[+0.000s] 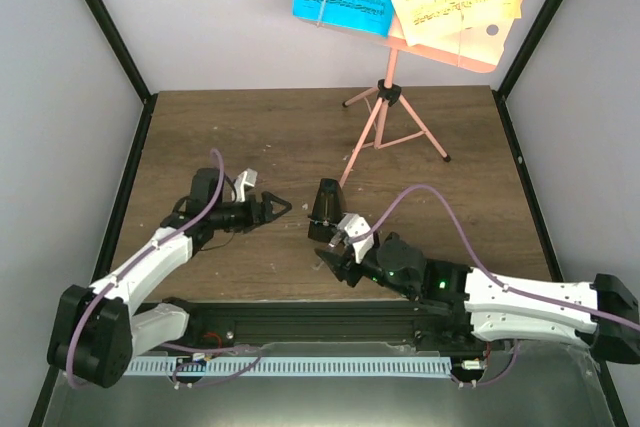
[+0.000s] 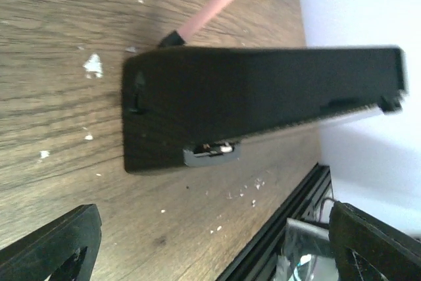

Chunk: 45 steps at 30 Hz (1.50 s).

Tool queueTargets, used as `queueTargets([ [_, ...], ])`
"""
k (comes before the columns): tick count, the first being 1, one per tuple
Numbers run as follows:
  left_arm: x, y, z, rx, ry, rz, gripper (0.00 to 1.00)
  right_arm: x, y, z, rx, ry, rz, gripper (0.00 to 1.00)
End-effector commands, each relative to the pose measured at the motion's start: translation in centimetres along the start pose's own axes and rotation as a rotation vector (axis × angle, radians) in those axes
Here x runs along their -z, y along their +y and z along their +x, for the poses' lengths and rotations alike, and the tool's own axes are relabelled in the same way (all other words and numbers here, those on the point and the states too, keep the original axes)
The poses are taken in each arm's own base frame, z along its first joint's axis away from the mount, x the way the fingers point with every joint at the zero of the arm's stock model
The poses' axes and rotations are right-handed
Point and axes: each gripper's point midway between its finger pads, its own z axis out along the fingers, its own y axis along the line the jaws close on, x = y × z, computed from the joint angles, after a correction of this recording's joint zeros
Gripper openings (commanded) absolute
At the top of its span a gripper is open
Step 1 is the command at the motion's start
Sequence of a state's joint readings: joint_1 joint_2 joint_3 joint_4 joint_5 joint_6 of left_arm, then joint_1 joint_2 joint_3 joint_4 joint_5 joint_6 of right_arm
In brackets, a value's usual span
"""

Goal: Pack up the instrument practice props

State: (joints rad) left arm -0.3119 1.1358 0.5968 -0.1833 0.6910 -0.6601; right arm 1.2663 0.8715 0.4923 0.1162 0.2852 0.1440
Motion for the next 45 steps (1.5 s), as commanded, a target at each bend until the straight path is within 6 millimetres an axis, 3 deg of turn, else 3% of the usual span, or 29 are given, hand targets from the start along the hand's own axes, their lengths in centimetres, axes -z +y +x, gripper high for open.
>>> queueTargets([
  [1, 0.0, -1.7, 0.8, -0.166, -0.03, 0.076, 0.96, 1.2, -3.1, 4.2, -0.145, 0.175, 0.122, 0.52],
  [6, -1.2, -2.3, 3.0, -0.203, 0.015, 0.119, 0.93, 2.1, -6.0, 5.8, -0.206, 0.244, 0.204, 0.52],
  [11, -4.0, -4.4, 4.4, -0.22, 0.064, 0.18, 0.92, 2.9, -9.0, 6.5, -0.295, 0.251, 0.251, 0.52],
  [17, -6.6, -5.2, 5.4, -0.238, 0.115, 0.165, 0.93, 2.8, -12.0, 7.8, -0.352, 0.283, 0.326, 0.51],
  [20, -7.4, -5.1, 5.3, -0.25, 0.098, 0.136, 0.93, 2.4, -12.4, 8.4, -0.383, 0.284, 0.333, 0.51],
  [26, -7.5, -2.0, 3.6, -0.245, 0.02, -0.061, 0.93, 0.8, -12.6, 8.0, -0.409, 0.251, 0.316, 0.51],
  [30, -7.5, -2.7, 3.1, -0.24, -0.011, -0.029, 0.94, 0.0, -13.1, 7.6, -0.398, 0.239, 0.33, 0.51],
  [37, -9.2, -3.9, 2.4, -0.227, 0.019, 0.035, 0.94, -0.2, -13.5, 7.5, -0.393, 0.218, 0.346, 0.51],
  [45, -10.2, -3.6, 2.8, -0.242, 0.04, 0.063, 0.94, 0.6, -14.1, 7.2, -0.38, 0.211, 0.393, 0.51],
])
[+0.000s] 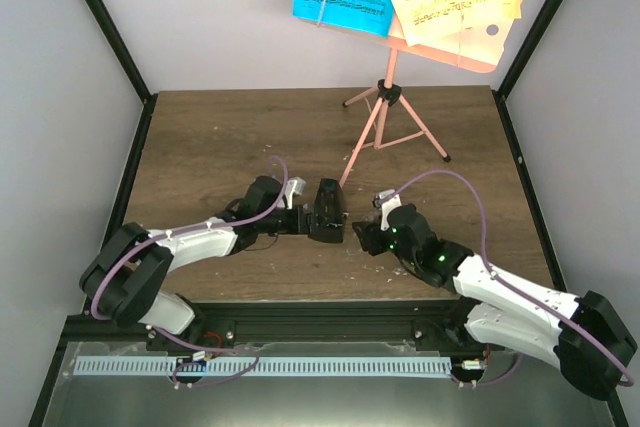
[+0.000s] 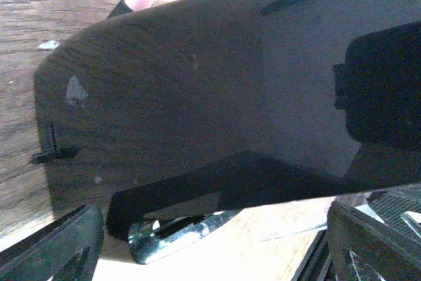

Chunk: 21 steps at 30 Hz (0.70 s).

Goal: Pack up the instrument practice props

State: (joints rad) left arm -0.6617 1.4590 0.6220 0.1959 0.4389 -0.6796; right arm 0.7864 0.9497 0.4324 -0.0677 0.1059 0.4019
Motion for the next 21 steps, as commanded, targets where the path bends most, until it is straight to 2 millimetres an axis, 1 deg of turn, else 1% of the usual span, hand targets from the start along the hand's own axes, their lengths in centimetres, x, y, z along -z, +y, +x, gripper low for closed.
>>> queueTargets([
  [1, -0.5, -1.9, -0.9, -0.035, -0.018, 0.098, 0.94, 0.7, -0.7, -1.6, -0.008, -0.056, 0.046, 0.51],
  [8, -1.9, -4.1, -0.4, -0.043, 0.014, 0.202, 0.93, 1.4, -1.6, -1.1, -0.016, -0.022, 0.092, 0.51],
  [12, -2.5, -5.6, 0.0, -0.053, 0.026, 0.269, 0.93, 1.5, -2.2, 0.6, -0.048, 0.021, 0.109, 0.51],
  [14, -2.1, -5.8, -0.3, -0.067, 0.009, 0.269, 0.92, 1.5, -2.1, 1.0, -0.064, 0.015, 0.091, 0.51],
  [16, -0.7, -6.0, -1.0, -0.111, -0.026, 0.233, 0.92, 1.5, -2.1, 1.0, -0.074, 0.015, 0.088, 0.52],
  [17, 0.4, -5.7, -0.9, -0.126, -0.022, 0.181, 0.92, 1.5, -2.1, 1.0, -0.074, 0.02, 0.089, 0.51],
  [19, 3.1, -6.2, -1.9, -0.191, -0.049, 0.101, 0.94, 1.4, -2.1, 0.9, -0.066, 0.033, 0.096, 0.51],
  [21, 6.6, -6.9, -3.7, -0.252, -0.086, 0.048, 0.96, 1.5, -2.0, 0.5, -0.055, 0.033, 0.103, 0.51],
])
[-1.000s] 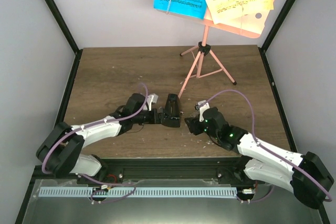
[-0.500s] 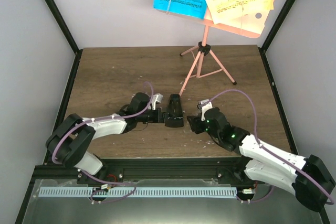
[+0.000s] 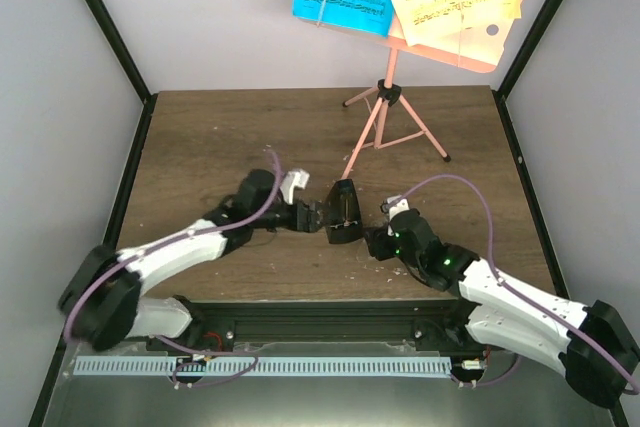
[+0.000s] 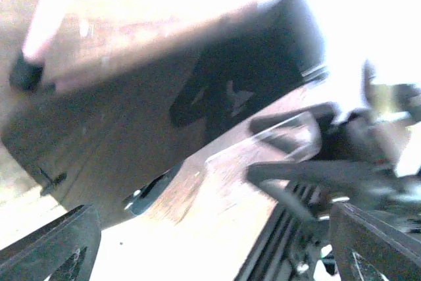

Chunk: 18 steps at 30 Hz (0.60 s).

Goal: Pack up the instrument practice props

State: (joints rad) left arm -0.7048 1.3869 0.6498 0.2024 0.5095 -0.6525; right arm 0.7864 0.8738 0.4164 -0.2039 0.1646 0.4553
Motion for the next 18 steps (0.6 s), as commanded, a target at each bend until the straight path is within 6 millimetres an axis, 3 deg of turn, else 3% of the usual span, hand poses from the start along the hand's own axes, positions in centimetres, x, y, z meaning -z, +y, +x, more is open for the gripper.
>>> queueTargets([
  [1, 6.8, -3.0, -4.7, -0.181, -0.091, -0.101, 0.98, 0.4, 0.0, -1.4, -0.009, -0.016, 0.021, 0.51],
  [3, 10.0, -3.9, -6.5, -0.204, -0.107, -0.104, 1.0, 0.6, 0.0, -1.8, -0.009, -0.025, 0.027, 0.51],
  [10, 18.0, -1.6, -12.3, -0.093, -0.23, -0.197, 1.0, 2.2, 1.9, -2.6, -0.013, -0.093, 0.047, 0.51],
  [13, 19.5, 0.1, -13.0, -0.095, -0.299, -0.298, 1.0, 3.2, 2.9, -3.2, -0.016, -0.124, 0.094, 0.51],
  [18, 21.2, 5.7, -12.3, -0.121, -0.353, -0.581, 0.99, 4.1, 4.4, -4.5, -0.003, -0.18, 0.111, 0.51],
])
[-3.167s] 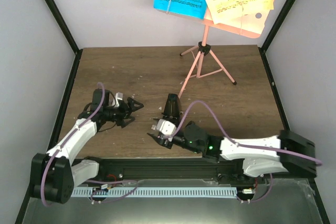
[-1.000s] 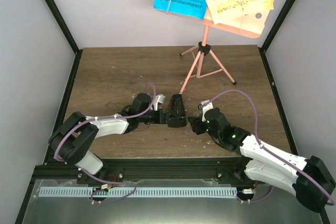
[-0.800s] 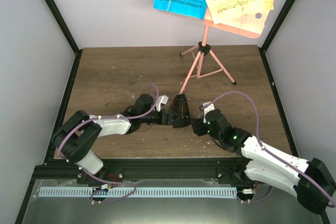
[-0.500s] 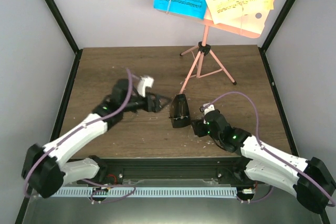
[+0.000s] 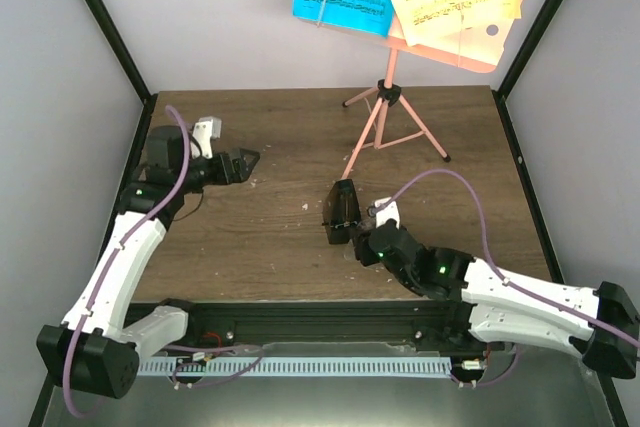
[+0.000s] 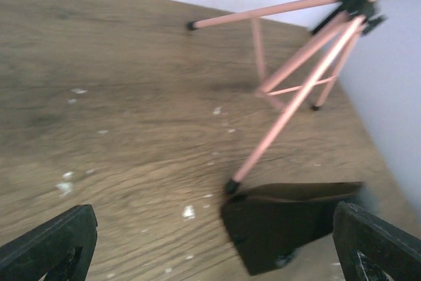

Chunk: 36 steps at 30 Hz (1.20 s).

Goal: Pack up the instrument practice props

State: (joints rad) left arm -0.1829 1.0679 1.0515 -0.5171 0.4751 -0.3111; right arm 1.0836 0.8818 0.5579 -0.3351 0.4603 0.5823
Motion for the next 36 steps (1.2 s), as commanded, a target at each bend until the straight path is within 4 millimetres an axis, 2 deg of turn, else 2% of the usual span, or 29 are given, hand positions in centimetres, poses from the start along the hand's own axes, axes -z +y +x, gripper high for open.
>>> queueTargets([
  [1, 0.6, 5.3, 1.8, -0.074, -0.013, -0.261, 0.99, 0.9, -0.3, -2.9, -0.053, -0.106, 0.089, 0.51],
  [4, 1.8, 6.7, 1.9, -0.109, -0.056, -0.351, 0.99, 0.7, 0.0, -3.4, -0.071, -0.135, 0.081, 0.51],
  [8, 2.9, 5.7, 1.0, -0.146, -0.127, -0.331, 0.99, 0.9, -0.3, -3.9, -0.081, -0.169, 0.088, 0.51],
  [13, 3.9, 6.4, 0.7, -0.163, -0.163, -0.388, 0.99, 1.0, -0.6, -4.0, -0.049, -0.202, 0.111, 0.51],
  [18, 3.8, 6.8, 0.8, -0.167, -0.165, -0.405, 0.99, 1.3, 0.3, -4.8, -0.004, -0.27, 0.122, 0.51],
  [22, 3.6, 7.1, 1.1, -0.163, -0.15, -0.411, 0.99, 0.4, 0.5, -4.3, 0.005, -0.296, 0.139, 0.5],
  [26, 3.6, 7.2, 1.1, -0.164, -0.152, -0.416, 0.99, 0.0, 1.5, -4.9, 0.009, -0.344, 0.103, 0.5],
  [33, 3.8, 7.3, 1.1, -0.167, -0.159, -0.424, 0.99, -0.6, 1.1, -5.4, -0.044, -0.381, 0.104, 0.51],
  [36, 3.7, 7.4, 1.1, -0.167, -0.157, -0.426, 0.99, -1.0, 1.3, -6.2, -0.061, -0.402, 0.086, 0.51],
])
